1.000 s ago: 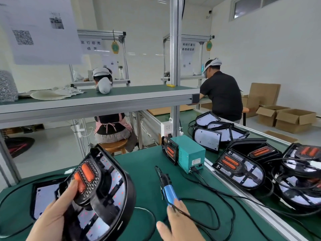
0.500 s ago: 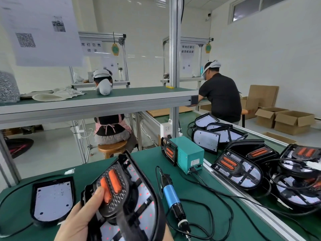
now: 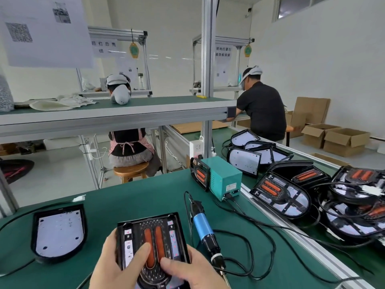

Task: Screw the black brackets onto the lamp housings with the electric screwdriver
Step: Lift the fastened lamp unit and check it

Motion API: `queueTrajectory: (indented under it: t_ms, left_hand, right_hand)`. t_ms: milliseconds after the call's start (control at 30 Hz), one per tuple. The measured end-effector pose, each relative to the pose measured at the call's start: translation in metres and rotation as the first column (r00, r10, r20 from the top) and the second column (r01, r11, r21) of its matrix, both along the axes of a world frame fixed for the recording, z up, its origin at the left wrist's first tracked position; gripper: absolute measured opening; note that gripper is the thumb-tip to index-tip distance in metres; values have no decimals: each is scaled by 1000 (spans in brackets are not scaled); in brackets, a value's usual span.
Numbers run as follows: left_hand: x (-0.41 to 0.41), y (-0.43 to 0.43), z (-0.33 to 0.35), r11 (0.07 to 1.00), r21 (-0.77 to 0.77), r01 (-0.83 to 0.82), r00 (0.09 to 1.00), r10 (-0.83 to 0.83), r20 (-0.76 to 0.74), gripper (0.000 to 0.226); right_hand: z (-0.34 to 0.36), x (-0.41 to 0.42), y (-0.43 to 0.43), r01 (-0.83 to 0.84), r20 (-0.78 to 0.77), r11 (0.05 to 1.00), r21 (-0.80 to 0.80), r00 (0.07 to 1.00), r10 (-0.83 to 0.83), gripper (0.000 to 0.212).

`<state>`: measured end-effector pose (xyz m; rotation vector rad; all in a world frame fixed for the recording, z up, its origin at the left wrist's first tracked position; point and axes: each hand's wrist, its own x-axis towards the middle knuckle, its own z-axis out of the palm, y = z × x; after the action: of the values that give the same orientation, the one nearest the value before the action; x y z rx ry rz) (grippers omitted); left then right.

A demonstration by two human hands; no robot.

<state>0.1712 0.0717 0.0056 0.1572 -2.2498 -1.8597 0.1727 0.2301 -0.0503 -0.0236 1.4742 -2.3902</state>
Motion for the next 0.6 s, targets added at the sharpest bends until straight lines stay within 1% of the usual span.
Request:
queueTrajectory:
  t_ms: [67, 100, 167, 200, 233, 333, 367, 400, 433, 467, 500, 533, 567, 600]
  left_hand:
    - [2, 5, -5, 999, -27, -33, 999, 32, -34, 57]
    - [0, 5, -10, 996, -72, -49, 997, 45, -59, 60]
    - [-7, 5, -20, 987, -162, -18, 997, 6, -76, 64]
    - [-8, 6, -22, 983, -183, -7, 997, -7, -74, 60]
    - [-9, 9, -23, 986, -163, -19, 997, 7, -71, 51]
    - [-6, 15, -28, 996, -86, -33, 989, 20, -148, 12]
    - [-6, 18, -25, 999, -34, -29, 988, 23, -151, 8]
    - [-10, 20, -25, 999, 14, -40, 988, 42, -149, 17]
    - [-15, 21, -24, 989, 142, -45, 996, 55, -68, 28]
    - [-19, 20, -20, 964, 266, -25, 999, 13, 48, 37]
    - [-26, 17, -22, 919, 395, -2, 990, -52, 128, 43]
    - [-31, 12, -29, 891, 453, 29, 983, -108, 150, 48]
    - [-34, 8, -35, 888, 456, 54, 977, -141, 159, 50]
    - [-35, 6, -39, 904, 425, 52, 977, -135, 166, 51]
  right_hand:
    - [-4, -4, 4, 6, -16, 999, 45, 1000, -6, 69]
    - [-3, -4, 5, 20, -20, 998, 62, 1000, -19, 72]
    - [-3, -7, 9, 50, -30, 997, 66, 998, -48, 70]
    - [-6, -10, 12, 65, -36, 996, 66, 997, -63, 68]
    - [-5, -12, 14, 81, -36, 995, 66, 996, -78, 67]
    - [-4, -17, 21, 125, -59, 991, 55, 991, -122, 74]
    - [-1, -18, 23, 130, -59, 990, 55, 990, -127, 76]
    - [0, -19, 26, 130, -58, 990, 49, 990, -127, 77]
    - [1, -20, 29, 129, -53, 991, 39, 991, -127, 79]
    - [1, -21, 33, 120, -51, 992, 24, 992, -119, 78]
    - [2, -20, 35, 106, -46, 994, 0, 993, -106, 74]
    - [4, -20, 37, 97, -39, 995, -28, 994, -98, 67]
    - [7, -19, 38, 97, -37, 994, -57, 994, -99, 59]
    - [9, -18, 40, 102, -39, 991, -86, 994, -106, 52]
